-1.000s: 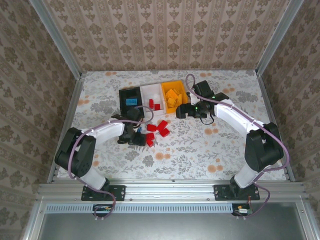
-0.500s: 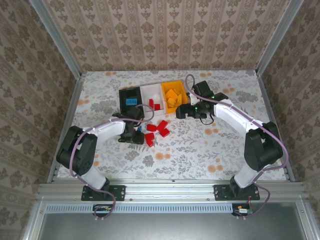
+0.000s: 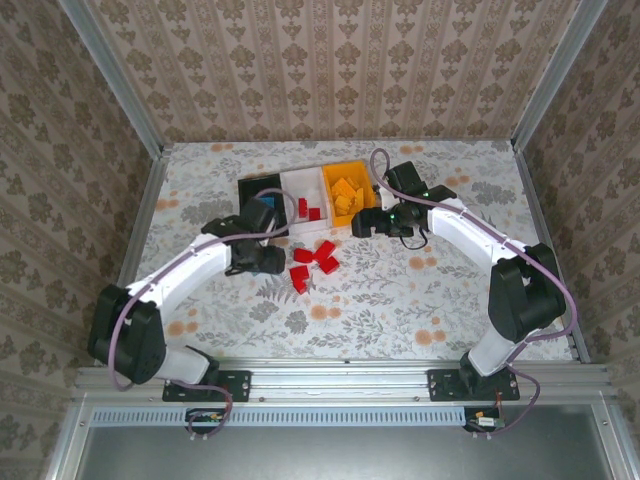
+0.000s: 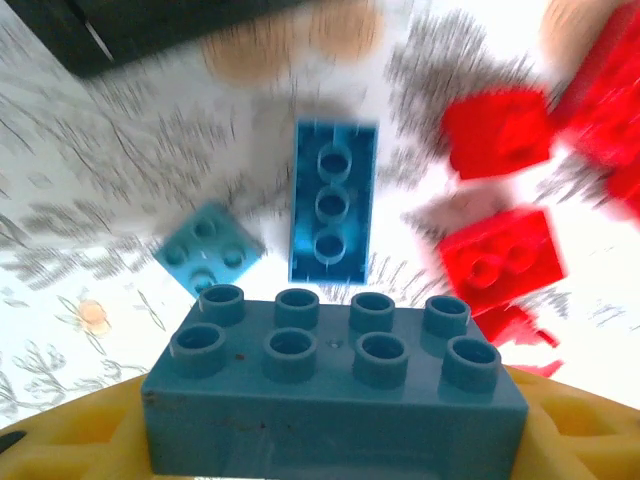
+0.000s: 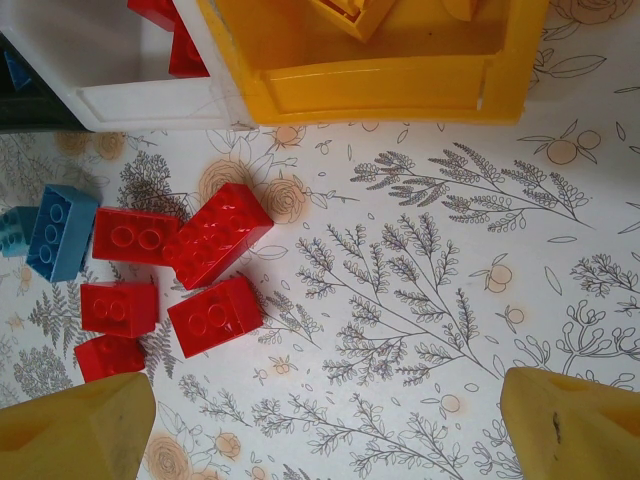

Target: Sort the legos into containers by color

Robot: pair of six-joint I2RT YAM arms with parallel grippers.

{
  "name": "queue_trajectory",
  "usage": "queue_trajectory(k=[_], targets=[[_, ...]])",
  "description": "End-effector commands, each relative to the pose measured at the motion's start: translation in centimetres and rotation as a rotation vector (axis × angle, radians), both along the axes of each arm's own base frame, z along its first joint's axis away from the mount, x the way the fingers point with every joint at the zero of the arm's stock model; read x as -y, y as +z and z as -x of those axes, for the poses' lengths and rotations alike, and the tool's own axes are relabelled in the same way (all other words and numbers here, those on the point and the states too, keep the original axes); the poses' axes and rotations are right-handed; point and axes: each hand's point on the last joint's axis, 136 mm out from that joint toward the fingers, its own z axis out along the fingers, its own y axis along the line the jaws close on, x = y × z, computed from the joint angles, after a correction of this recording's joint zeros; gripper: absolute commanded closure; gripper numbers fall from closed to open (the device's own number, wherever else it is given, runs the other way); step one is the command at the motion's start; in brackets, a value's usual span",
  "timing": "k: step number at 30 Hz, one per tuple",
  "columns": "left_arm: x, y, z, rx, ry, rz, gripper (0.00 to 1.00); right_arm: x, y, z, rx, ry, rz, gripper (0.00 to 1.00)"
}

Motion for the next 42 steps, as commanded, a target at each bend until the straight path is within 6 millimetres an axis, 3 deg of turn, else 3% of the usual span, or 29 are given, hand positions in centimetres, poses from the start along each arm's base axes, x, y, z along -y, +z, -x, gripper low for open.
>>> queue_trajectory(k=[1,3,4,8,13,18,23,30,37,42], targets=[[-0.3,3.8,-1.6,0.060,-0.009,0.040,0.40,-0.3,0.3,-0.4,-0.008,-0.003,-0.020,0.09],[-0.1,5.4,-3.2,0.096,-0.017,0.049,0.40,-0.4,0.3,-0.4,-0.009,-0.002,-0.021,0.09],[-1.0,6.1,-4.5,0.111,0.004,0.047,0.40,-0.4,0.3,-0.4,-0.009,-0.002,-0.022,0.09],[-1.3,7.1,-8.8,0.153,0.008,0.043,0.39,-0.4,0.2,-0.4,-0.010,0.000,-0.018,0.09],[-1.8,5.6,-14.1,0.113,0.022,0.041,0.39,-0.2,0.2,-0.5,-0.009,-0.001,-0.006,0.09],[-2.1,3.1,-17.4,0.046,0.035,0.024,0.39,-0.1,-0.1,-0.5,-0.015,-0.001,0.003,0.09],[-1.9,0.9,-18.9,-0.008,0.037,0.022,0.39,0.0,-0.2,-0.4,-0.020,-0.001,0.007,0.09],[-1.7,-0.4,-19.2,-0.039,0.042,0.029,0.30,-0.1,-0.6,-0.5,-0.030,-0.002,0.009,0.08],[-2.1,-0.7,-18.9,-0.050,0.051,0.028,0.16,0.0,-0.7,-0.5,-0.034,-0.004,0.014,0.08],[-2.2,1.0,-18.1,-0.016,0.049,0.047,0.14,0.0,-0.5,-0.5,-0.028,-0.003,0.012,0.08]])
